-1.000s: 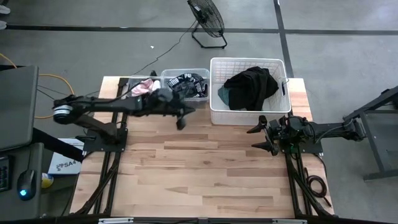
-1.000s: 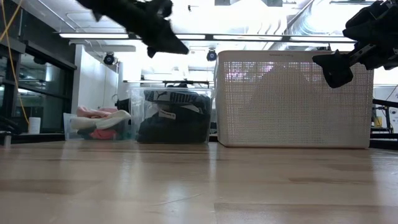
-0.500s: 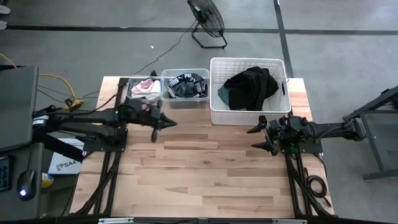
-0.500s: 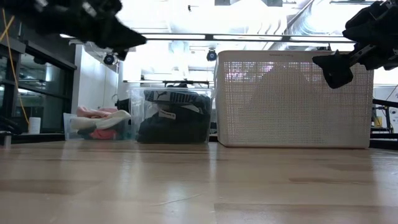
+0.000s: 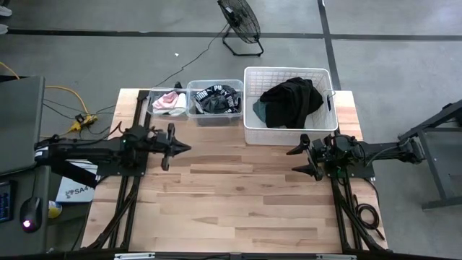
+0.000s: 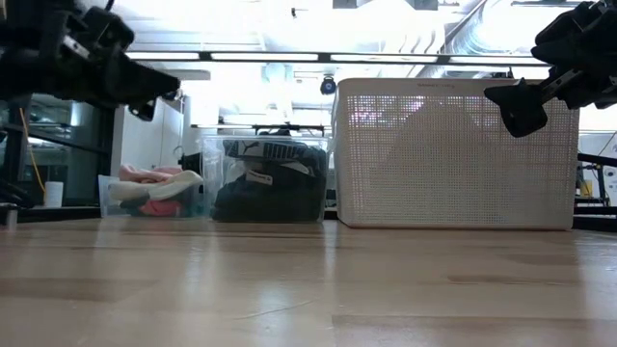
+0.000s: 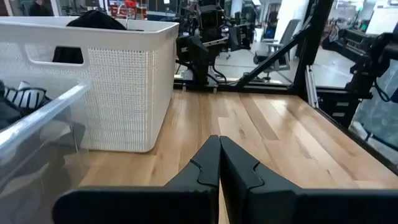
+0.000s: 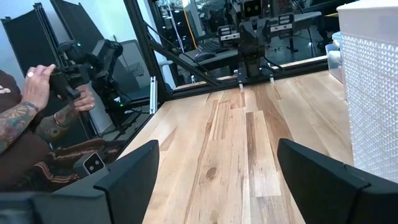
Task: Pick & Place Cloths
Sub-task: Return to Home Position
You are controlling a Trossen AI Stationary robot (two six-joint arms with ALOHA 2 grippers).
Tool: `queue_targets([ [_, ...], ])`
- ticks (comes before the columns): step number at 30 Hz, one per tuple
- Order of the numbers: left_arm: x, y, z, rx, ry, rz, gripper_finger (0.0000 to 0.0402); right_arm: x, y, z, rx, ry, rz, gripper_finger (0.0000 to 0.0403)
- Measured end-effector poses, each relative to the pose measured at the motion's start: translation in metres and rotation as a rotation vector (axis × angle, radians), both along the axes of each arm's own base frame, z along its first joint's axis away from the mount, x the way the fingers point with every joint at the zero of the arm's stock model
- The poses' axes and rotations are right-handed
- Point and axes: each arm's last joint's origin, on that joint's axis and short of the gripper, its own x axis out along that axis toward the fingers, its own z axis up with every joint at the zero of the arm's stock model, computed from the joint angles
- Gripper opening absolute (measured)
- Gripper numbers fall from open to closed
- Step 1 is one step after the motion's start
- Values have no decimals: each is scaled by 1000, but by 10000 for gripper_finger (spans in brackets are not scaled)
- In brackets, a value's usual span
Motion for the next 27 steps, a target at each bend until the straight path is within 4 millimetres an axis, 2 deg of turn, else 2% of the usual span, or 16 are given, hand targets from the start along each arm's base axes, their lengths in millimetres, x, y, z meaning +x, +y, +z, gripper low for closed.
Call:
queue_targets([
  [7,-10,-4,-16,-16,-38,13,0,0,0,0,0,0,0,318],
  [15,-15,-22,-13,13,-70,-16,0,0,0,0,0,0,0,318],
  [22,-31,-32,-7,59,-158,14,0,0,0,0,0,0,0,318],
  [27,-36,-36,-13,43,-109,-36,0,0,0,0,0,0,0,318],
])
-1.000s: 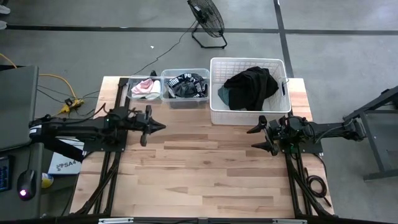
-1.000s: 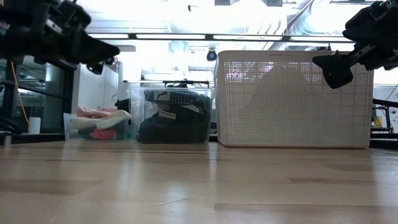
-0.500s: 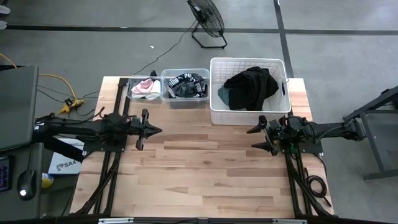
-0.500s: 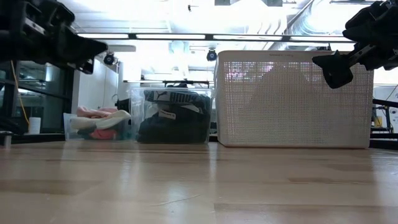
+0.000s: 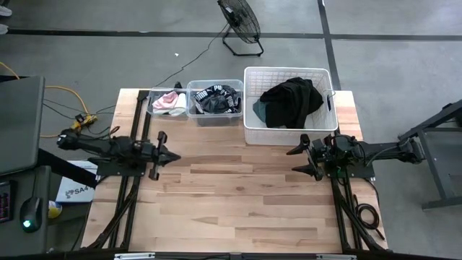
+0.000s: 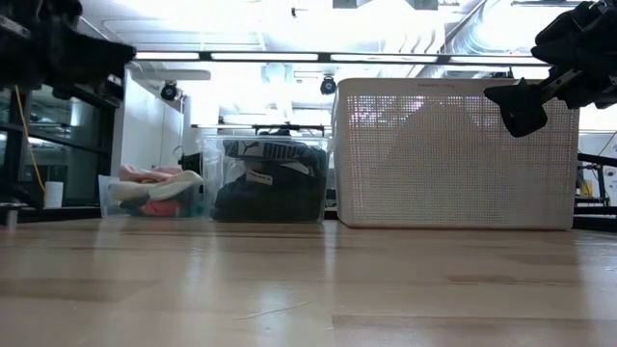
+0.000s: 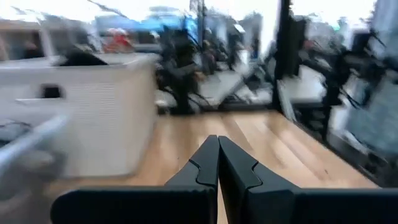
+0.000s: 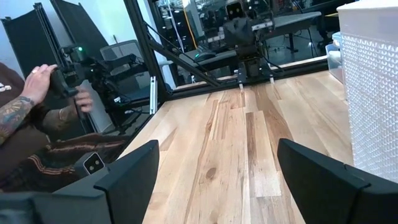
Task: Pick & Place Cloths
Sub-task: Return to Home Position
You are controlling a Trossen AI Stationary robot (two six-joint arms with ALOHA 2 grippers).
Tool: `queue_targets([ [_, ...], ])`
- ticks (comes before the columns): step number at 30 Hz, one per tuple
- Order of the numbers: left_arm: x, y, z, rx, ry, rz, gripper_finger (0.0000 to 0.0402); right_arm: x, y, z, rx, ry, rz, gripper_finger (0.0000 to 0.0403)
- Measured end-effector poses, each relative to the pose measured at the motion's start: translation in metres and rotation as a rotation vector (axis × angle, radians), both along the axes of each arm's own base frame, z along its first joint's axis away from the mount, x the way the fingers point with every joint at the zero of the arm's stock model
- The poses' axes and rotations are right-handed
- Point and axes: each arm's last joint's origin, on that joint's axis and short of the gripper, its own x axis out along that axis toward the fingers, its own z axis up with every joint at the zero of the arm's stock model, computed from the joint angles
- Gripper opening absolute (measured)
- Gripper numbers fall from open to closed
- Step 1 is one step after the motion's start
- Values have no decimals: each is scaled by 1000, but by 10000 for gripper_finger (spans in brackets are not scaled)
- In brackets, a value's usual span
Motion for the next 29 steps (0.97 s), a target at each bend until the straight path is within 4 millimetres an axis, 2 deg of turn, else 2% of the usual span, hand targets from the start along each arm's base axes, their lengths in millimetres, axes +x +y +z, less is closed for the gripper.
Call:
queue_targets([
  [4,-1,-1,4,-8,-37,-18,1,0,0,0,0,1,0,318],
  [7,0,0,2,-10,-18,19,1,0,0,0,0,1,0,318],
  [29,-1,-4,1,-15,0,-9,1,0,0,0,0,0,0,318],
])
